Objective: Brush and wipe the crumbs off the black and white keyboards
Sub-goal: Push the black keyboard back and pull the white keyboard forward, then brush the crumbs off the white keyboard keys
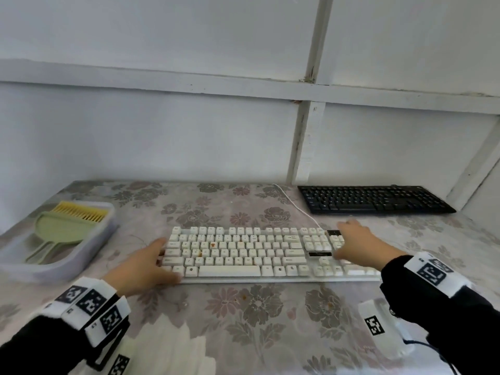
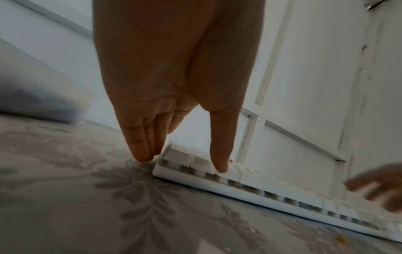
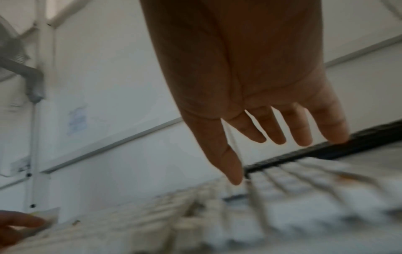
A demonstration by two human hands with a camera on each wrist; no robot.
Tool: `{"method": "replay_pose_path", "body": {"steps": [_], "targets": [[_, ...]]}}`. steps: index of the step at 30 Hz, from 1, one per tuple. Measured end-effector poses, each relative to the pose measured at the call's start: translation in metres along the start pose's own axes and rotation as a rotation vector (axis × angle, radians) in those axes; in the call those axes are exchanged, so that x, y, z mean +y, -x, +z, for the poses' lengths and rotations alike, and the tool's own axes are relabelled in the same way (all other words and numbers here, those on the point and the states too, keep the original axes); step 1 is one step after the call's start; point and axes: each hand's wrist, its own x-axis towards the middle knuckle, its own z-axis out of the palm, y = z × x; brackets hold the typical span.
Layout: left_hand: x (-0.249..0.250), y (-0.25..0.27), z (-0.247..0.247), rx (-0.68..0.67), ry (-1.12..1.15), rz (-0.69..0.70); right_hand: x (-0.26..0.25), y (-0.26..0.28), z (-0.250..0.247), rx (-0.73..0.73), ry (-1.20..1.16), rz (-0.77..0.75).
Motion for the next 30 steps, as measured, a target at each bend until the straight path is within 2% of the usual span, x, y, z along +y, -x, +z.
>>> {"method": "replay_pose_path", "body": {"steps": [4,10,15,17,21,25,30], "targets": [[-0.008,0.008,-0.022,0.05,-0.092,0.139,-0.099,-0.001,-0.006,0.059,-0.07,-0.258],[-0.054,0.016,-0.093,0.152,0.001,0.228,-0.26,0.002,0.01,0.015,-0.138,-0.663],[-0.114,0.013,-0.144,0.269,-0.038,0.202,-0.366,0.001,0.035,0.001,-0.087,-0.912],[-0.136,0.012,-0.157,0.277,0.007,0.178,-0.397,0.001,0.047,-0.019,-0.065,-0.984],[-0.17,0.013,-0.168,0.221,0.168,0.082,-0.434,0.002,0.068,-0.083,0.011,-1.058],[-0.188,0.012,-0.171,0.155,0.225,0.044,-0.451,0.002,0.081,-0.045,0.205,-1.045],[-0.195,0.004,-0.173,0.076,0.215,0.036,-0.456,-0.002,0.087,0.016,0.272,-1.017]]}}
